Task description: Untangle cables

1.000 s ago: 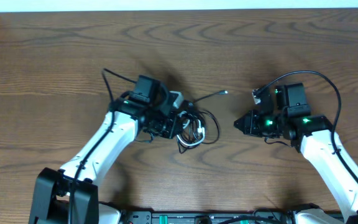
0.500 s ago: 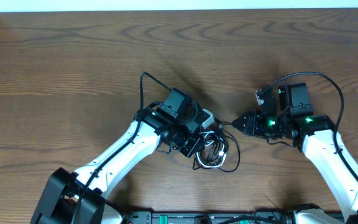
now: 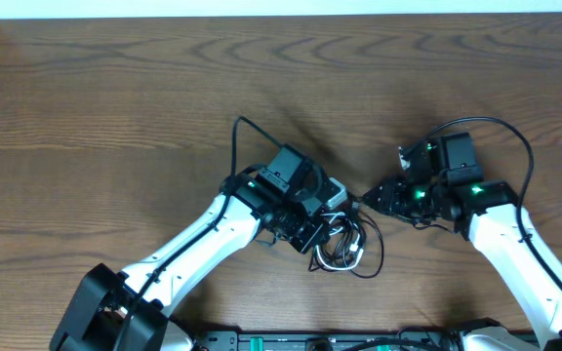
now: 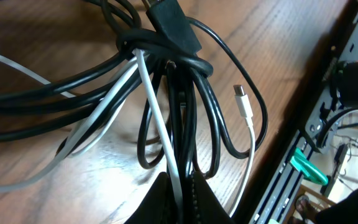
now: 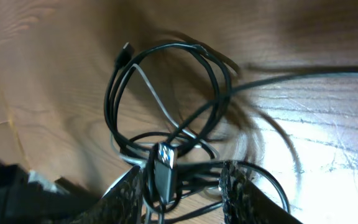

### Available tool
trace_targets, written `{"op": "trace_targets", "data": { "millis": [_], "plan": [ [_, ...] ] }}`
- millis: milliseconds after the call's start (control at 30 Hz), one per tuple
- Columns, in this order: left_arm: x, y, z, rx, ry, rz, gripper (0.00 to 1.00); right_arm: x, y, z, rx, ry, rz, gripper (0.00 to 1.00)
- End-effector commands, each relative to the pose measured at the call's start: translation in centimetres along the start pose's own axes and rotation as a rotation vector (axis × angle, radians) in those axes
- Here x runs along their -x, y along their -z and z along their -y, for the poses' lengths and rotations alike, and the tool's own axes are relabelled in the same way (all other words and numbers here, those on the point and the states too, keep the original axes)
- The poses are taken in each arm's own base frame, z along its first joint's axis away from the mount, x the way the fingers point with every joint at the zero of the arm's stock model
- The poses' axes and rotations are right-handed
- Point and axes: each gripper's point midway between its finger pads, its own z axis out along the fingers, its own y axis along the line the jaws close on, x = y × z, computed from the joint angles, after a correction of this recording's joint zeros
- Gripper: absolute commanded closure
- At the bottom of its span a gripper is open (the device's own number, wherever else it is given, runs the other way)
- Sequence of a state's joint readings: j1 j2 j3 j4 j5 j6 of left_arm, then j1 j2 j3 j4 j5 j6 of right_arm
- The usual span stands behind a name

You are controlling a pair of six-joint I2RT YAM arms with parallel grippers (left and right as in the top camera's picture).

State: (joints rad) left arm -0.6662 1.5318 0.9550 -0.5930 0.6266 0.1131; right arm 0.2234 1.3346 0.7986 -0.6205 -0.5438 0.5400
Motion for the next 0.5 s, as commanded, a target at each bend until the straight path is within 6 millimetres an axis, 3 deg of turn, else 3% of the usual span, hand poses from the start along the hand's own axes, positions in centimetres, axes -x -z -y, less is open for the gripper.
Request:
{"op": "trace_targets", "data": {
  "millis": [0,333,467],
  "plan": [
    [-0.3,-0.5,0.8,-0.025,-0.042,-0.014,0.92,-0.5,-0.9,1.2,-0.084,-0.050,0.006,0.63],
    [-0.3,-0.5,0.7,-0.014,-0.043,-0.016,0.92,-1.6,-2.3,1.8,-0.119,-0.074,-0.046,0.68],
    [-0.3,-0.5,0.7,-0.014,-0.044,-0.015,0.92,-2.2,-2.8,1.8,-0.114,-0.078,-0.056,0.74]
  ]
}}
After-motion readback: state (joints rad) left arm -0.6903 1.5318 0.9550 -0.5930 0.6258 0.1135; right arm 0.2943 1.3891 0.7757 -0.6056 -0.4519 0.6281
